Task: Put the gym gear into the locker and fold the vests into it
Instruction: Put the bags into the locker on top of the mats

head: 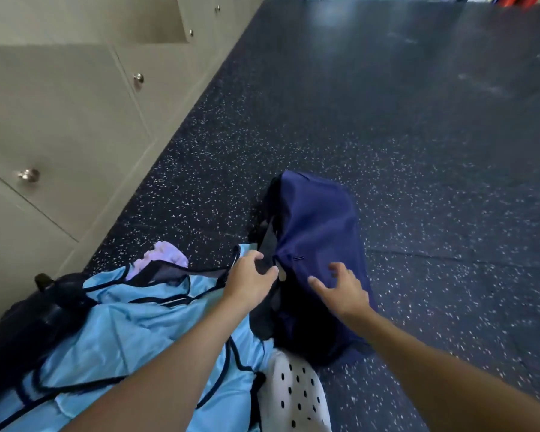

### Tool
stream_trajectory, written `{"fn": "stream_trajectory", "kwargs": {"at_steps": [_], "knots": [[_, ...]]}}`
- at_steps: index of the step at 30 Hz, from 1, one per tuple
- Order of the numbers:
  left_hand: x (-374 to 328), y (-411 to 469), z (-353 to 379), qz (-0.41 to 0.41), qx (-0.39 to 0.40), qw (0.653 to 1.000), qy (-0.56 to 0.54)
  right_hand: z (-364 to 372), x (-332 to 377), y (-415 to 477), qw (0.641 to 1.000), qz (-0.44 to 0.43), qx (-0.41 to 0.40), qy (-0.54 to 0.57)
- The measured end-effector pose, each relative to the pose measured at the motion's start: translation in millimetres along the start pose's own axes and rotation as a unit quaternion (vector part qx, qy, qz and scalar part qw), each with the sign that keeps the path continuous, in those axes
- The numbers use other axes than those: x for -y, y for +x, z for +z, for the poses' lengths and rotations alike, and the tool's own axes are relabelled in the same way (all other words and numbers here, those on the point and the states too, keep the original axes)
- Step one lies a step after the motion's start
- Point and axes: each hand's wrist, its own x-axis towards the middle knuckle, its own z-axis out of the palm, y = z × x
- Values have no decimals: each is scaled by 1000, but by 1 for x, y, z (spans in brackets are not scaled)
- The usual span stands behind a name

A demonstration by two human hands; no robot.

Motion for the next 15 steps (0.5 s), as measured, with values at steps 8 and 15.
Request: {"fn": "stream_trajectory", "kwargs": {"at_steps": [8, 15], "knots": [[25, 34, 41, -91, 31, 995, 7, 43, 0, 18, 999, 20, 31, 25], [36, 50, 45, -95, 23, 992, -74, 13, 4, 7, 958, 21, -200, 205]]}}
